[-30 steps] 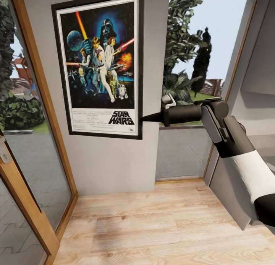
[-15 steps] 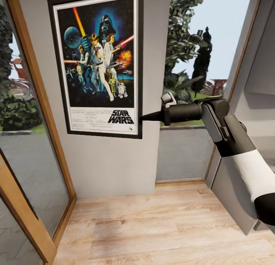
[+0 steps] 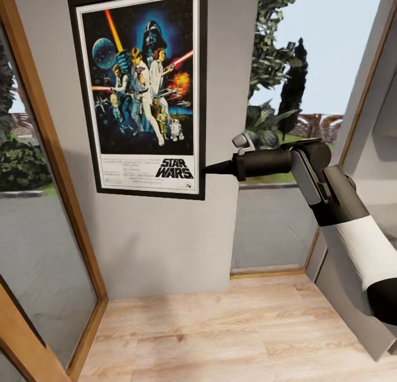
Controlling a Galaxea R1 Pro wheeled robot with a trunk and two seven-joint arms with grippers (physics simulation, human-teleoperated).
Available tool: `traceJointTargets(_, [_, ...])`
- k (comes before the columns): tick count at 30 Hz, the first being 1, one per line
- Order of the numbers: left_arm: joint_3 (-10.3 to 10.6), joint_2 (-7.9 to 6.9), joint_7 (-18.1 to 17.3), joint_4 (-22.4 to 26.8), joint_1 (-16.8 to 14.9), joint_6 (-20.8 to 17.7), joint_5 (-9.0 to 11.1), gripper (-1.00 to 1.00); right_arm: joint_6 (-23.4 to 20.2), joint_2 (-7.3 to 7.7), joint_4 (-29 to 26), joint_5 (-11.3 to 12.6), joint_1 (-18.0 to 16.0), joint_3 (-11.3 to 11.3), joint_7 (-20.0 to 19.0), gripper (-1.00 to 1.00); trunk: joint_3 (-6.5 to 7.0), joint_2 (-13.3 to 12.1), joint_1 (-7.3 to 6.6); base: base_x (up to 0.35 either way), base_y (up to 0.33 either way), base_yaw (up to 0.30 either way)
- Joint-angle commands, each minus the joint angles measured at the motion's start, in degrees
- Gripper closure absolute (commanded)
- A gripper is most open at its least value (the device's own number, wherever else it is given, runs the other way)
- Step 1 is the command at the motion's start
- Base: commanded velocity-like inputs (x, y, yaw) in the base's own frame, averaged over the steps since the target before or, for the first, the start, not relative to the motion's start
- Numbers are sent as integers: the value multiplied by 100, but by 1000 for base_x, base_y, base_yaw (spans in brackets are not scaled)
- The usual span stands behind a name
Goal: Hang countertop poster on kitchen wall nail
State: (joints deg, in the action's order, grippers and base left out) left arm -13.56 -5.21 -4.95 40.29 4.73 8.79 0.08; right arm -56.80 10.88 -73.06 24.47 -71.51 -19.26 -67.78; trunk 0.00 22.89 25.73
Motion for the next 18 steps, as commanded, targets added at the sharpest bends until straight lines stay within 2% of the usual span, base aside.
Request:
traceJointTargets(1, [-19,3,-42,1,1,9,1,-100,-33,3,2,23,-4,-8,-8,100,0,2,5,321,175,0])
traceJointTargets(13, [-16,3,-40,-17,1,-4,-6,-100,-33,2,2,23,-1,-8,-8,100,0,2,5,316,184,0])
traceJointTargets(18, [-23,3,-33,-20,1,-9,-8,-100,-33,2,2,23,-3,-8,-8,100,0,2,5,132,45,0])
